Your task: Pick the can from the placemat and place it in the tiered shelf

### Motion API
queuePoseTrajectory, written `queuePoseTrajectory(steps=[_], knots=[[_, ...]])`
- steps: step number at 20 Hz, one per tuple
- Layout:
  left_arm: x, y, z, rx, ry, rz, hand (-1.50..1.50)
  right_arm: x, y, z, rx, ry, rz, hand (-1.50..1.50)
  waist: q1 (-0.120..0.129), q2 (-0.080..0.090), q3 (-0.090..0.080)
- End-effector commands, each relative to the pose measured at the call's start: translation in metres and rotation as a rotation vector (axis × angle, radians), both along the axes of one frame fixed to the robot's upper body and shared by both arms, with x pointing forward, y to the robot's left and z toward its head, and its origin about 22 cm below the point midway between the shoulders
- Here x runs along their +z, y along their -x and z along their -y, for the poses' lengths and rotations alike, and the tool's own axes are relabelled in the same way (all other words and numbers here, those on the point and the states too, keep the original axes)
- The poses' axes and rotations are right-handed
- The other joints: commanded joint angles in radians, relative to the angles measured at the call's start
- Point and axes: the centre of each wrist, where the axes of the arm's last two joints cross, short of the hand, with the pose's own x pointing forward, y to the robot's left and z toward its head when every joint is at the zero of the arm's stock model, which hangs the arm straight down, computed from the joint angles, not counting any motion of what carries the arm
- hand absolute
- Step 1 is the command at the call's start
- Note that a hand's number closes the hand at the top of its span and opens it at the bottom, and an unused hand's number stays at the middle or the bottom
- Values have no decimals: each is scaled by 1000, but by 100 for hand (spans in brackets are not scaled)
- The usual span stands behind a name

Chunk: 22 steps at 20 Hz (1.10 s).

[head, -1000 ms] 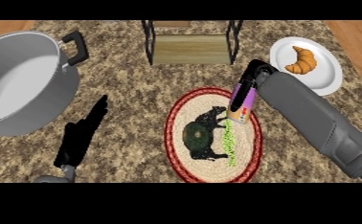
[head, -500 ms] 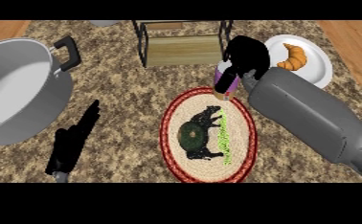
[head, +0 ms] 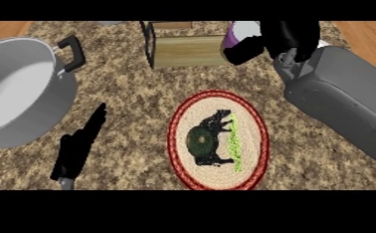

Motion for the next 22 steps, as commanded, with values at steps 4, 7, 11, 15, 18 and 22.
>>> queuePoseTrajectory(steps=[4, 7, 11, 15, 18, 22], knots=[[6, -11, 8, -25, 9, -5, 0, 64, 0, 14, -179, -121, 114, 150, 38, 18, -1], [6, -12, 20, -71, -6, -6, 0, 64, -21, 2, -221, -74, 109, 150, 56, 23, -2], [16, -15, 10, -56, 5, 13, 0, 68, -51, 19, -270, -81, 120, 150, 66, 26, -2], [6, -29, 15, -78, -13, 8, 0, 67, -81, 22, -245, -74, 103, 150, 74, 34, -2], [2, -10, 30, -81, 4, 31, 0, 66, -95, 30, -227, -50, 85, 150, 86, 33, -2], [18, -20, 29, -123, -5, 26, 0, 56, -110, 23, -207, -22, 41, 150, 110, 41, -2]])
